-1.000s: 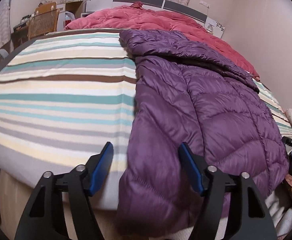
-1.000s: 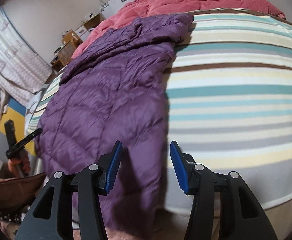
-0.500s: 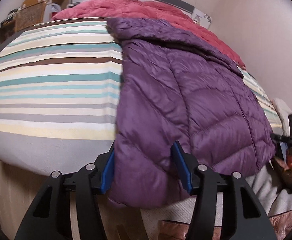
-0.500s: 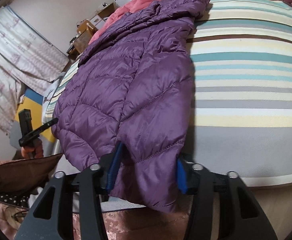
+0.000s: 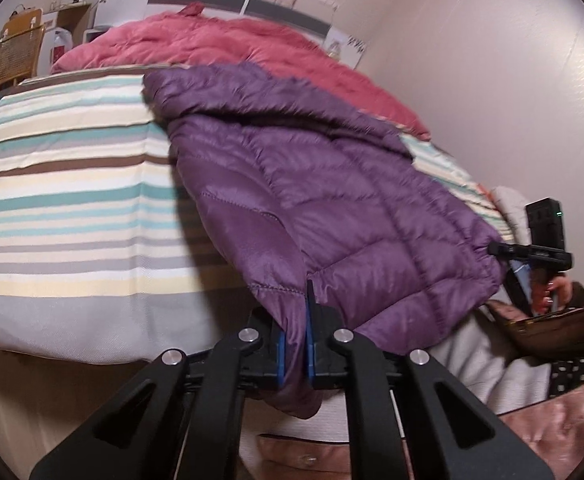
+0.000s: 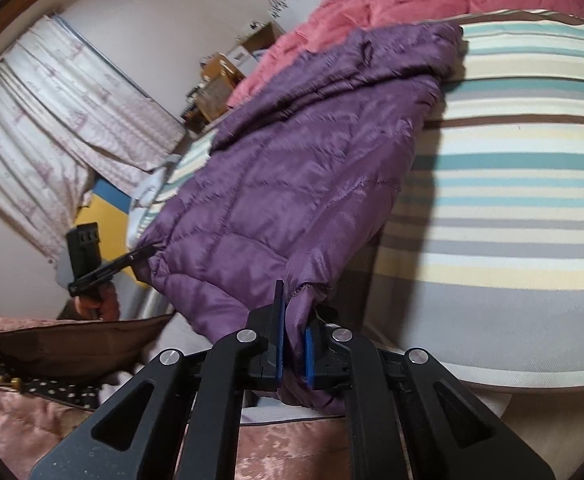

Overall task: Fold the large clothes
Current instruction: 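Grasp the jacket hem with both grippers and lift it toward the collar, then carry the held hem with both grippers over the jacket toward the collar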

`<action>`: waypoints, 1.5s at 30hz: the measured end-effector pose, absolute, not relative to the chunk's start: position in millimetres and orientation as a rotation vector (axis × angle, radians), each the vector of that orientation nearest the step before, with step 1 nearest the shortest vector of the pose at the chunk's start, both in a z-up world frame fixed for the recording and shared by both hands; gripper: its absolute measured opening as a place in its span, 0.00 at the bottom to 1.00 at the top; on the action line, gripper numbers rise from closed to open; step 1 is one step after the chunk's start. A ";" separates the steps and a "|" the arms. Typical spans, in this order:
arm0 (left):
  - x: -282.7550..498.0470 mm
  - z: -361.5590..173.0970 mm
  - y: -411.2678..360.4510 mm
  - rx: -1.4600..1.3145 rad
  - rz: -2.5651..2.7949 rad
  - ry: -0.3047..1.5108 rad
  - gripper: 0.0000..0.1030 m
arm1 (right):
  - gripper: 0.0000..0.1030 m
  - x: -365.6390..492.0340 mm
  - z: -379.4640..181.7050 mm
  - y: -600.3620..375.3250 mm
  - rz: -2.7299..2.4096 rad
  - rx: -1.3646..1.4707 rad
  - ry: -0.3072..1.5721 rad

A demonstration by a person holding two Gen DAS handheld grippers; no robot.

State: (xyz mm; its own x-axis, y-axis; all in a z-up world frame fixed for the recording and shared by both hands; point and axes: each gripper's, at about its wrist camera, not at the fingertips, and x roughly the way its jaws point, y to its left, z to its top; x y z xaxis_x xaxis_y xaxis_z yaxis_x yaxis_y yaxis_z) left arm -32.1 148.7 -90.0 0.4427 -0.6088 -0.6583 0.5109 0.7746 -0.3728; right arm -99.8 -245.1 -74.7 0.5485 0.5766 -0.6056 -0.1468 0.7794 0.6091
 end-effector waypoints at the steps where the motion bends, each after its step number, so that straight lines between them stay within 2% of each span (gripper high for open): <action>1: -33.7 -85.9 148.8 -0.135 -0.709 0.855 0.06 | 0.06 -100.5 -71.9 -246.6 0.466 0.544 0.883; 12: -48.7 -45.0 162.2 -0.259 -0.827 0.744 0.05 | 0.06 -120.0 -31.4 -255.5 0.671 0.652 0.699; 21: -44.4 -11.8 193.5 -0.497 -0.906 0.600 0.05 | 0.06 -124.4 6.8 -267.4 0.814 0.713 0.513; 29: 14.9 -16.7 205.6 -0.718 -0.843 0.581 0.06 | 0.06 -83.9 15.6 -297.9 0.755 0.814 0.431; 45: 131.9 -31.8 178.5 -0.747 -0.681 0.664 0.06 | 0.06 17.7 -5.4 -339.0 0.582 0.988 0.419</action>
State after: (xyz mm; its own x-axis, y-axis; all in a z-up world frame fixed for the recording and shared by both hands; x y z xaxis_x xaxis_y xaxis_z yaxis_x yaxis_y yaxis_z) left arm 131.9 178.5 -31.8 0.6000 -0.7461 -0.2887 0.3078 0.5484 -0.7775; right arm 17.7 -339.0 -5.4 0.7732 0.6305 -0.0688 -0.2653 0.4200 0.8679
